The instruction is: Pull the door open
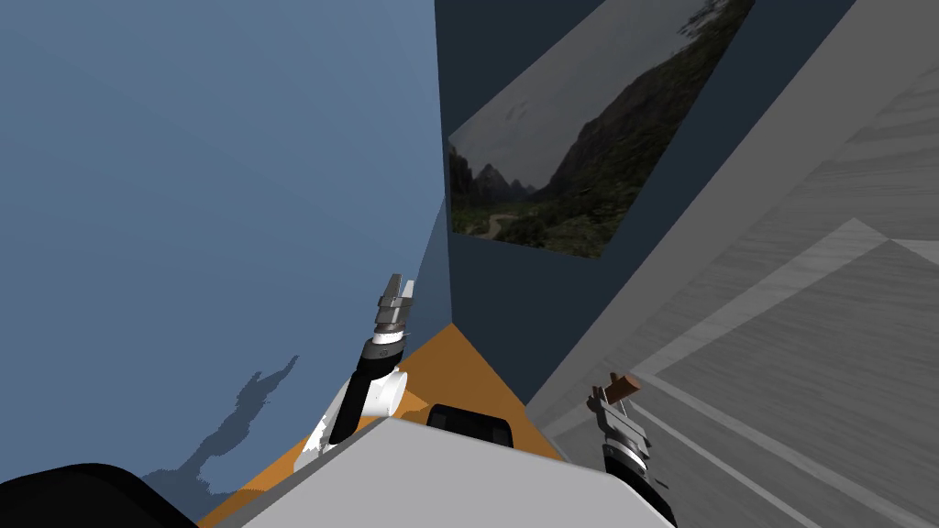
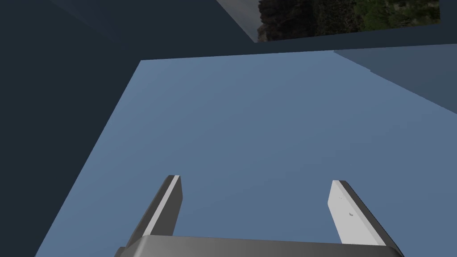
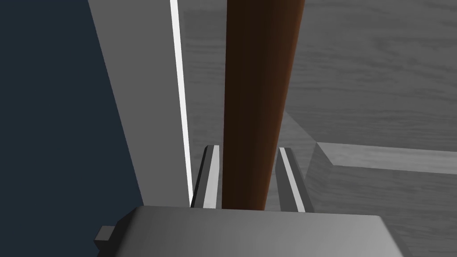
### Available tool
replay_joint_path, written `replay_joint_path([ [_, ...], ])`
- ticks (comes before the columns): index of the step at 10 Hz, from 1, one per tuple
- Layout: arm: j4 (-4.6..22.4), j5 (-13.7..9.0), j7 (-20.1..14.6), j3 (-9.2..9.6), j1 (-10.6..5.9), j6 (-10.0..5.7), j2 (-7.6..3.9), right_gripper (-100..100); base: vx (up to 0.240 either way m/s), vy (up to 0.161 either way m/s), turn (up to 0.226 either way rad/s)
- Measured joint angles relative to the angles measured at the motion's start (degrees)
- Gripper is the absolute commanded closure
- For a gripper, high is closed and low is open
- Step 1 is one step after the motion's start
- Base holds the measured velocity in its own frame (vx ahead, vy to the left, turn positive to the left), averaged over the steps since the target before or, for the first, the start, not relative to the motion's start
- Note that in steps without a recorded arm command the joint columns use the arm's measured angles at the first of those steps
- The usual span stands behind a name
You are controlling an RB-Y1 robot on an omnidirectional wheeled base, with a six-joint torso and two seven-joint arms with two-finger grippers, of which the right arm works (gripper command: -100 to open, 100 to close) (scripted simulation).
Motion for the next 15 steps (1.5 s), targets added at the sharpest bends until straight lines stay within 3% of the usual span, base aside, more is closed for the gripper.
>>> replay_joint_path([
  [2,-1.6,0.7,-0.5,1.44,0.94,0.72,-0.15,100,-0.215,0.025,0.07],
  [7,-2.5,2.4,-3.1,4.77,1.86,0.75,-1.26,100,-0.203,0.019,0.057],
  [14,-4.7,5.5,-6.3,9.92,3.85,-0.93,-3.53,100,-0.219,0.003,0.058],
  [15,-4.7,5.6,-6.4,10.18,4.0,-0.79,-3.43,100,-0.155,-0.003,0.059],
])
